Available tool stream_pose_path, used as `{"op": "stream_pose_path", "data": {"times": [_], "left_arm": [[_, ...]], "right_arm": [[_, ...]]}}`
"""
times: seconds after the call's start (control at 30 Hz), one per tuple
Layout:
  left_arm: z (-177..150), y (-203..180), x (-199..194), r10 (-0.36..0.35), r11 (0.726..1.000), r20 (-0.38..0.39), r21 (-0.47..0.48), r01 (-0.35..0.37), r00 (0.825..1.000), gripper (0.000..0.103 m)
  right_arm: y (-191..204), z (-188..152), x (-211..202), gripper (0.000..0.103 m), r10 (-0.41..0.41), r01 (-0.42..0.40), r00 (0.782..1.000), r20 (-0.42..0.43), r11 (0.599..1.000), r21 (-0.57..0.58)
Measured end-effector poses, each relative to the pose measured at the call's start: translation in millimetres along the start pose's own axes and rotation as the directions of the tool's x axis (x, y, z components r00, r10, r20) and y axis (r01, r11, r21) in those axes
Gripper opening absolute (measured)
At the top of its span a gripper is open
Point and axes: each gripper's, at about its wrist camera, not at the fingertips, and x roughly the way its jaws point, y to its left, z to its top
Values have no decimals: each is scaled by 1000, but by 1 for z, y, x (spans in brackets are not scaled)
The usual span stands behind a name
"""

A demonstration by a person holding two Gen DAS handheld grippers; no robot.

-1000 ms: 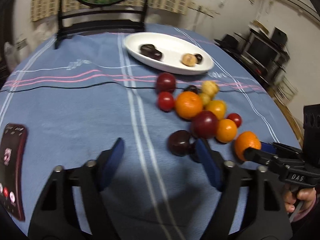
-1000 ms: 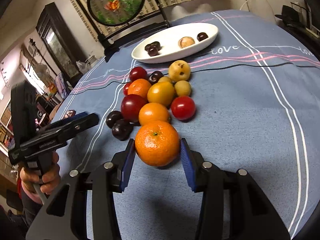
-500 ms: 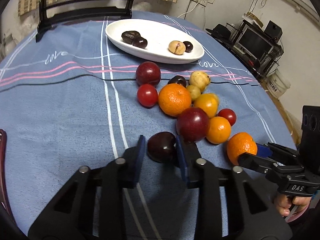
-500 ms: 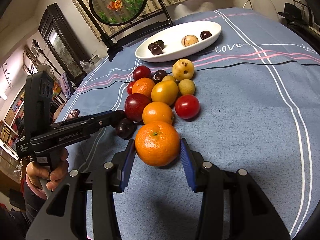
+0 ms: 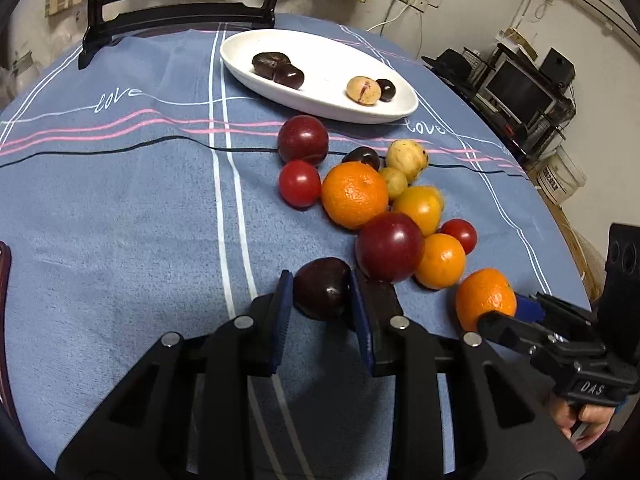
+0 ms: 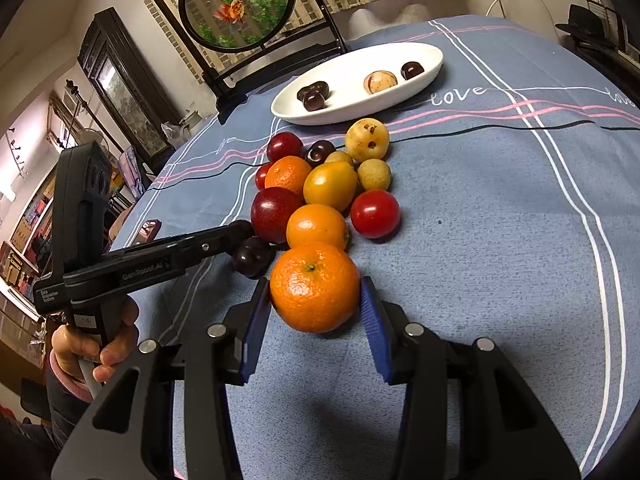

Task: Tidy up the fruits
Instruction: 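Grasp a dark plum with the left tool while the right tool grasps an orange, then place the plum on the plate with the left tool while the right tool places the orange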

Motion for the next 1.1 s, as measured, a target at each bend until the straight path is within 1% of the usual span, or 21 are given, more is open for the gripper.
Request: {"op": "stream_pose_path", "data": {"times": [0.13,0.23,0.3,0.33,0.4,0.53,0.67,0.83,0.87,0.97,1.07,1.1], "left_arm": [[2,1,0,5,1000,-11,-10,-5,1000,30],[3,6,-1,-13,998,-20,-56,12,1000,29],[-2,4,-6,28,999,-6,-44,-29,1000,29],[-4,2,-8,60,998,5,-29,-60,998,29],[-6,-6,-16,138,990,44,6,-138,990,29],[-3,-10,-28,198,979,96,20,-201,975,29],[2,-11,-37,229,972,123,32,-235,966,29],[11,-11,-42,223,973,145,30,-229,964,29],[15,-11,-43,212,975,150,30,-219,966,29],[32,-10,-43,171,984,164,22,-177,971,29],[61,-10,-34,139,989,193,18,-145,971,29],[70,-10,-29,124,991,195,18,-130,973,29]], "right_arm": [[-1,0,0,45,0,0,1000,1,1000,5],[0,0,0,45,1,-1,1000,3,1000,2],[-1,0,0,45,3,-3,1000,4,1000,5],[-1,0,0,45,4,-4,1000,5,1000,5],[0,0,0,45,5,-5,1000,6,1000,1],[0,0,0,45,7,-7,1000,11,1000,-1],[3,1,0,45,7,-6,1000,15,1000,-21],[16,9,-8,45,0,7,998,61,995,-102],[17,12,-10,45,5,3,997,73,994,-111],[17,38,-17,45,21,-5,992,126,992,-129],[9,73,-12,45,-21,49,982,188,988,-146],[5,88,-5,45,-49,81,977,207,985,-153]]}}
